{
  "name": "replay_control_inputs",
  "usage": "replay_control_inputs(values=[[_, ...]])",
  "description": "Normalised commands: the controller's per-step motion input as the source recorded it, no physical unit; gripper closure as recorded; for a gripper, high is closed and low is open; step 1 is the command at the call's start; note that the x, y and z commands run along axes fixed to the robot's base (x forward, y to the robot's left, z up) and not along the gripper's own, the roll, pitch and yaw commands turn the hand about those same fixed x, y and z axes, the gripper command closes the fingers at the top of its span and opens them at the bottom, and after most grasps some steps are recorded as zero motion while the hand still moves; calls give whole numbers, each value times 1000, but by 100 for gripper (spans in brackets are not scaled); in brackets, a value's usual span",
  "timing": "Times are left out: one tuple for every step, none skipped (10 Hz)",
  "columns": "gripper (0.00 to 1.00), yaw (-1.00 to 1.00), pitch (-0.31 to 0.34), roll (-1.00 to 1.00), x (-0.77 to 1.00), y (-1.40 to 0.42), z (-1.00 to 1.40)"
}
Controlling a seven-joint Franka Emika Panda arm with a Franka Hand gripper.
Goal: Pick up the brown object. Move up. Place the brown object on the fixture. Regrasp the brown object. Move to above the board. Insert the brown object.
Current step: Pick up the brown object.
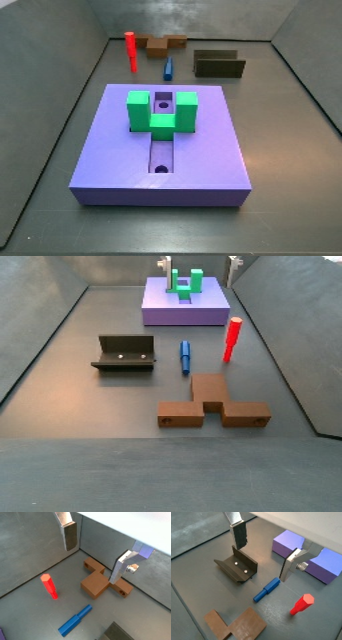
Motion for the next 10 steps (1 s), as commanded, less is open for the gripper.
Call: replay_control_inputs(values=[[0, -457, -26, 54, 0, 577, -671], [0, -474, -14, 34, 0, 580, -800], [0, -403, -10, 1, 0, 631, -900], [0, -257, -66, 0, 0, 449, -971], [0, -134, -83, 14, -37, 171, -1000], [0, -43, -100, 0, -140, 143, -1000], [0, -3, -99, 0, -194, 154, -1000], [0, 0, -107, 0, -326, 149, -1000], [0, 0, -111, 0, -380, 169, -1000], [0, -77, -79, 0, -369, 83, -894]])
